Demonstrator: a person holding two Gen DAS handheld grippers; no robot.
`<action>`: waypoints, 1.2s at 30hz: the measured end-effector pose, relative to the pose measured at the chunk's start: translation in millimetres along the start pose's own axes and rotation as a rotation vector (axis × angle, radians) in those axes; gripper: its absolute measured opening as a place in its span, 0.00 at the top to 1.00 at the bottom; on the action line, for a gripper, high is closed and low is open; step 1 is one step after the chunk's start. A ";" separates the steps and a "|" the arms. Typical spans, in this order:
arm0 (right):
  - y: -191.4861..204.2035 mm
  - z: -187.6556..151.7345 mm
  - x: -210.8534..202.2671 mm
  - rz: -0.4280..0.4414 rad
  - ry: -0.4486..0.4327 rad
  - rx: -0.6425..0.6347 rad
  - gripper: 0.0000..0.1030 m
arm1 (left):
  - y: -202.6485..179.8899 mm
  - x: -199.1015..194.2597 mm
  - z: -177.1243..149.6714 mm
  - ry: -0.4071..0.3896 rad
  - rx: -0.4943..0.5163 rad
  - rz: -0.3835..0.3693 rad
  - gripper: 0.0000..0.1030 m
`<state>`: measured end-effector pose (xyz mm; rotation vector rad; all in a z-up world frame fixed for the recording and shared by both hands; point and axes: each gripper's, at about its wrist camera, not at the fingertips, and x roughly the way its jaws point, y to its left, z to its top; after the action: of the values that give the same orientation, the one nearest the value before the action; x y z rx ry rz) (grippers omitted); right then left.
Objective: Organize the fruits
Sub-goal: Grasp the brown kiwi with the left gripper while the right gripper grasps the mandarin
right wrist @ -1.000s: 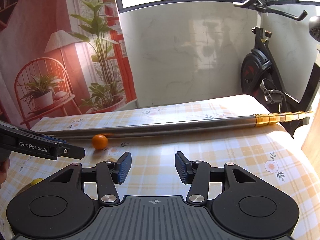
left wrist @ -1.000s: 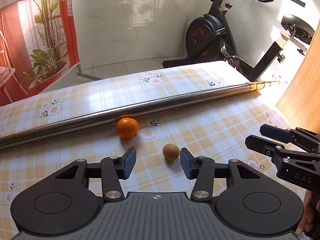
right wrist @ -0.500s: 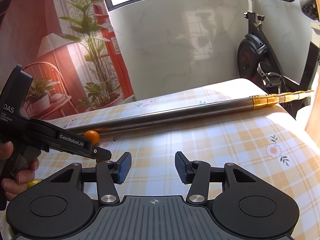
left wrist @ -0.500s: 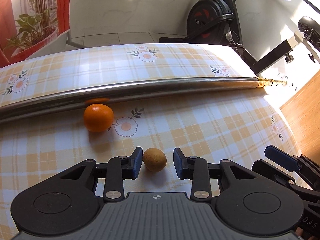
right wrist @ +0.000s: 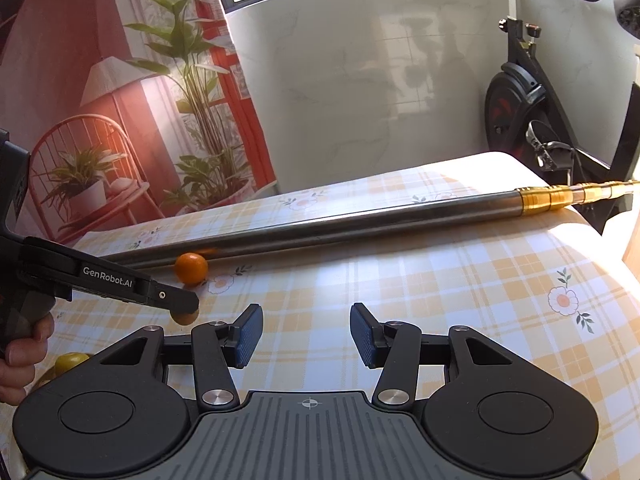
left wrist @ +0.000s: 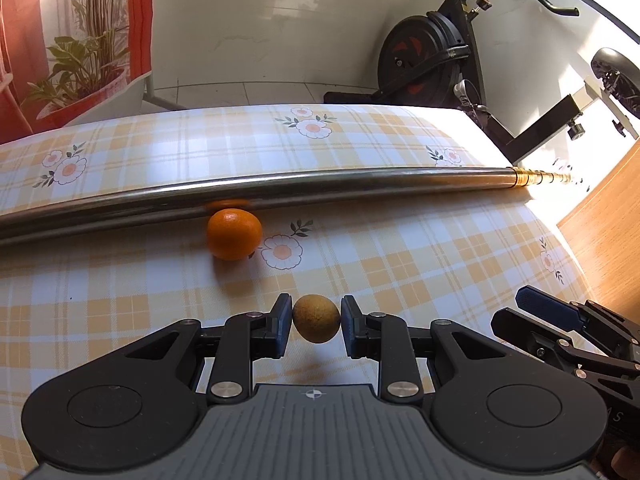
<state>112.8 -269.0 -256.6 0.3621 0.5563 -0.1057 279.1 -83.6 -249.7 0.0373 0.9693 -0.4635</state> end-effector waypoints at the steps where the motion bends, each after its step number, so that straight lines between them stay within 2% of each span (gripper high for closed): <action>1: 2.4 1.9 1.2 0.008 0.002 -0.006 0.56 | 2.3 -6.9 -2.1 -0.012 0.004 0.002 0.73; 7: 29.8 16.1 14.5 0.060 -0.008 -0.098 0.56 | 23.5 -55.5 -20.7 -0.095 0.015 0.053 0.73; 11: 56.2 25.5 30.1 0.095 -0.021 -0.176 0.56 | 40.0 -88.1 -32.9 -0.160 0.006 0.114 0.73; 16: 88.1 35.9 50.8 0.149 -0.029 -0.254 0.56 | 62.6 -120.3 -43.1 -0.232 -0.051 0.167 0.73; 22: 106.1 47.8 85.5 0.211 -0.004 -0.259 0.56 | 72.8 -138.7 -51.4 -0.288 -0.098 0.199 0.73; 27: 116.1 49.8 119.1 0.206 0.059 -0.262 0.56 | 75.2 -143.9 -61.4 -0.302 -0.119 0.198 0.73; 36: 138.9 47.8 158.3 0.138 0.131 -0.290 0.56 | 87.2 -144.2 -78.4 -0.296 -0.158 0.191 0.73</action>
<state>297.4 -157.2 -260.7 0.1242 0.6648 0.1322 183.3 65.8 -194.2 -0.0792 0.7000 -0.2076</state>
